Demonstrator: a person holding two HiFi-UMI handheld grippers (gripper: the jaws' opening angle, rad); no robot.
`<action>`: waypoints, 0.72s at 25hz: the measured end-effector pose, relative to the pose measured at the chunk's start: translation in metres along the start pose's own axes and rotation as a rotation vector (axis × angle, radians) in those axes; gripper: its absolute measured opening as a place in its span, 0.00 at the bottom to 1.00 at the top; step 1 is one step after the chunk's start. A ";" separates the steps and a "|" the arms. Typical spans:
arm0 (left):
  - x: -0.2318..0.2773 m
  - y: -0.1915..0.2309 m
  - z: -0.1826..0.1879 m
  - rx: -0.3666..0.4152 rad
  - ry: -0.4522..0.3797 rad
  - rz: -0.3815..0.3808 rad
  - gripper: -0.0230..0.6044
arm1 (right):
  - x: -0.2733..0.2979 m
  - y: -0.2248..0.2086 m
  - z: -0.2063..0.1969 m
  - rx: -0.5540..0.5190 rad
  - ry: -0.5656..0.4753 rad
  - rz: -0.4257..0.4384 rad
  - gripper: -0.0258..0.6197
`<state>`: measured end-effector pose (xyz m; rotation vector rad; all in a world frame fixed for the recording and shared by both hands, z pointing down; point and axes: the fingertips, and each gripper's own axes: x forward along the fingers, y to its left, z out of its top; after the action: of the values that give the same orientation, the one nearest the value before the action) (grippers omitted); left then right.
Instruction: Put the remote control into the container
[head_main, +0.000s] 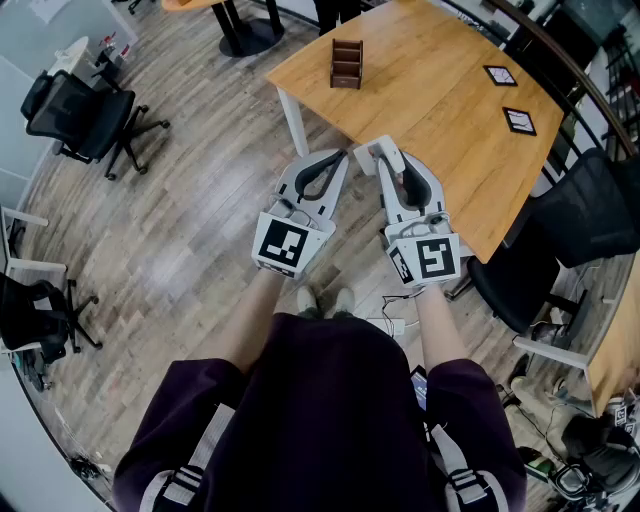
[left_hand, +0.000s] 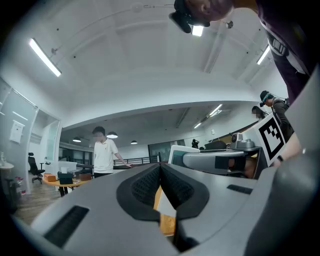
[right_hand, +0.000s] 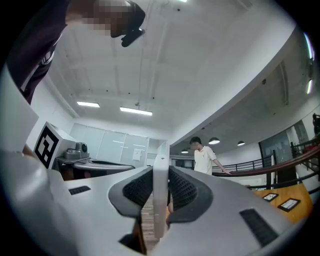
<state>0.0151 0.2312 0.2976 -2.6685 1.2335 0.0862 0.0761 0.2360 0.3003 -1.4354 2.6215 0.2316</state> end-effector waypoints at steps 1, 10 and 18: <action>0.001 -0.003 -0.003 0.006 0.029 -0.006 0.06 | -0.002 -0.002 -0.001 0.001 -0.002 0.001 0.20; 0.019 -0.018 -0.012 0.028 0.074 0.006 0.06 | -0.014 -0.026 -0.010 0.005 -0.007 0.017 0.20; 0.033 0.002 -0.024 0.036 0.086 0.003 0.06 | 0.009 -0.033 -0.025 0.010 0.004 0.021 0.20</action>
<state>0.0345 0.2005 0.3165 -2.6651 1.2517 -0.0508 0.0980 0.2059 0.3209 -1.4071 2.6385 0.2179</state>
